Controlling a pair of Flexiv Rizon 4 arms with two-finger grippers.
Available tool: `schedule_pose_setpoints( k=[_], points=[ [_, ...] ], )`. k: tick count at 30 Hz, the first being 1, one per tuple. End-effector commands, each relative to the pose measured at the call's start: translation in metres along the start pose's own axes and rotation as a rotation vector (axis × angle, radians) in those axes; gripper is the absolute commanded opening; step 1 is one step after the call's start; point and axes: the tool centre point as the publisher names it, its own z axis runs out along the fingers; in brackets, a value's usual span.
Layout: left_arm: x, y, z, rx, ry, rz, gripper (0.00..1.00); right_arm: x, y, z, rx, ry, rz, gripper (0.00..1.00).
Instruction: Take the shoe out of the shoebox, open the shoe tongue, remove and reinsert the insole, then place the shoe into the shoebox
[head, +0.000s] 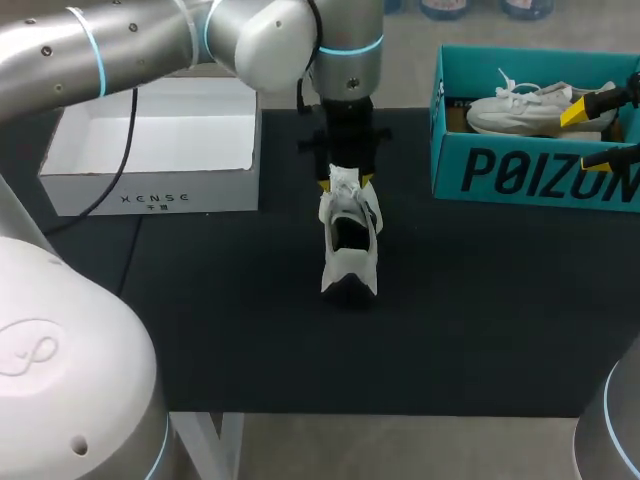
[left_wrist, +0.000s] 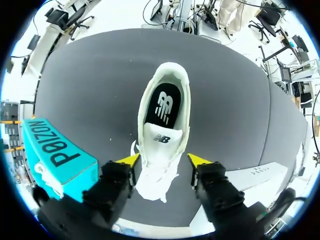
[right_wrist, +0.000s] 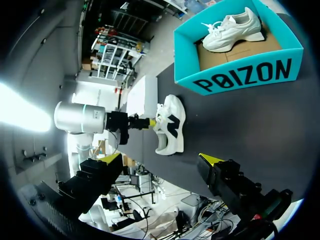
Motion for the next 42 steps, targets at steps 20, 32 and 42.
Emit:
schedule_pose_setpoints(
  k=[20,32,42],
  points=[
    [0.006,-0.020,0.053,0.067,0.003,-0.084,0.00,0.000,-0.001,0.000,-0.001,-0.003,0.000,1.00],
    [0.006,-0.025,0.043,0.134,0.007,-0.127,0.00,0.000,-0.001,0.000,-0.001,-0.003,0.000,1.00],
    [0.011,-0.027,0.042,0.162,0.040,-0.257,0.00,0.000,-0.001,0.000,-0.001,-0.003,0.000,1.00]
  ],
)
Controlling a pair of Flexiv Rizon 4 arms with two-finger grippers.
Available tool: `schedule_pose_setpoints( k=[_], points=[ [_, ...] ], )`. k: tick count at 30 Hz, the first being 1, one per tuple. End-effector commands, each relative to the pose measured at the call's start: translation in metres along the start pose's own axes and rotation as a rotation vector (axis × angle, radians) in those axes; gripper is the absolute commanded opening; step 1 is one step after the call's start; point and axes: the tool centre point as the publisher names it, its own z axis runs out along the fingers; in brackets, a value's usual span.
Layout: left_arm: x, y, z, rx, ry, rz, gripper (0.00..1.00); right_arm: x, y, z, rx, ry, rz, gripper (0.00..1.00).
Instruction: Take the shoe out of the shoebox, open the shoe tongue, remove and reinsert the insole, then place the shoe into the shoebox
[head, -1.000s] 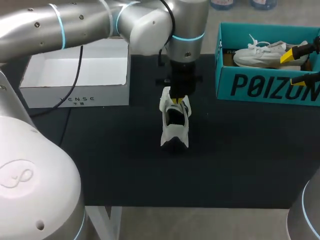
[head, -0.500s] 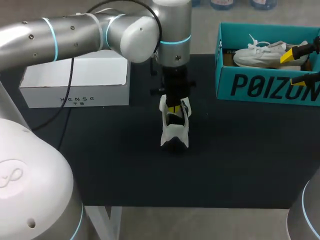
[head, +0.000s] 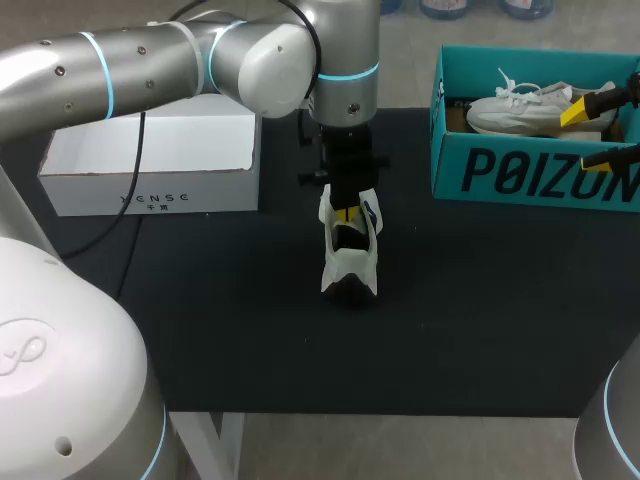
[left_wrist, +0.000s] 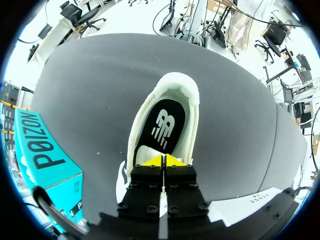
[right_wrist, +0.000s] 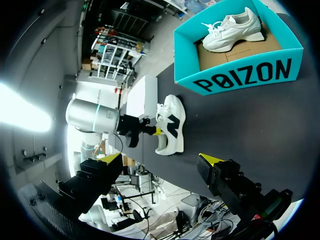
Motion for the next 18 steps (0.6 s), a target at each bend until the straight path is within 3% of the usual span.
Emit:
schedule_pose_setpoints(
  k=[1,3,6,18],
  points=[
    [0.009,-0.003,-0.001,0.032,0.047,-0.264,0.00,0.000,0.000,0.000,-0.001,-0.003,0.000,1.00],
    [0.012,-0.012,-0.004,0.030,0.093,-0.597,0.00,0.000,0.000,0.000,-0.001,-0.003,0.000,1.00],
    [0.027,-0.030,-0.020,0.030,-0.060,-1.010,0.00,0.000,0.000,0.000,-0.001,-0.003,0.000,1.00],
    [0.027,-0.030,-0.020,0.030,-0.060,-1.010,0.00,0.000,0.000,0.000,-0.001,-0.003,0.000,1.00]
  ],
)
